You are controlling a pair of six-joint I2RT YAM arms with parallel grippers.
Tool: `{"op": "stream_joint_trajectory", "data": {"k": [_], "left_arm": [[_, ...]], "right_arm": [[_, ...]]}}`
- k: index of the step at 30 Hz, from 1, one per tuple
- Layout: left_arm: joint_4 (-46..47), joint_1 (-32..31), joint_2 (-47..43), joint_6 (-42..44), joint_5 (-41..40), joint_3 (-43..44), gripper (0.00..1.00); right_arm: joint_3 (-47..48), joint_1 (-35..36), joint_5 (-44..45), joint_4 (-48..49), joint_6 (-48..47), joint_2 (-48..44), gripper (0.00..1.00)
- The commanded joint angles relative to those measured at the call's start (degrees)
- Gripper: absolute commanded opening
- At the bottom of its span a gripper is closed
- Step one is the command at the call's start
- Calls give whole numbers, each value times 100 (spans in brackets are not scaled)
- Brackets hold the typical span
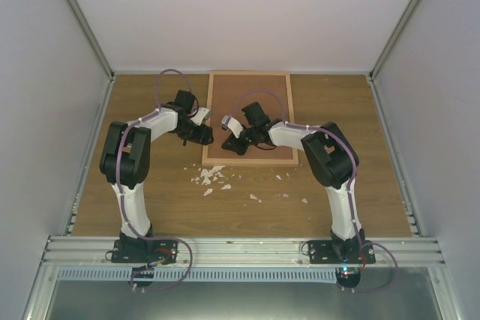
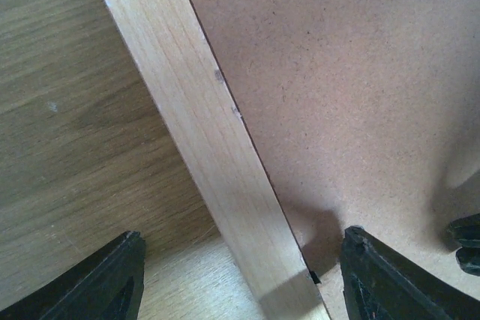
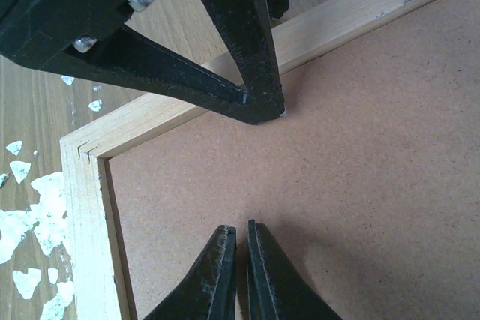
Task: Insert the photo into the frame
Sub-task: Install the photo frame at the center of the board.
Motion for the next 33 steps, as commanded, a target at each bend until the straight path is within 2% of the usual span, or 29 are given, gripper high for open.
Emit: {"op": "stream_joint_trajectory", "data": {"k": [1, 8, 15, 33], "left_arm": [[-39, -67, 162, 26, 14, 110, 72], [-185, -8, -418, 185, 149, 326, 73], [-271, 219, -313, 68, 115, 170, 73], [-222, 158, -173, 59, -61, -148, 72]], "right_arm": [[-281, -130, 772, -770, -27, 494, 9], [-278, -132, 781, -755, -19, 510, 9], [-269, -128, 780, -766, -19, 512, 9], [-261, -132, 789, -762, 2, 516, 9]]}}
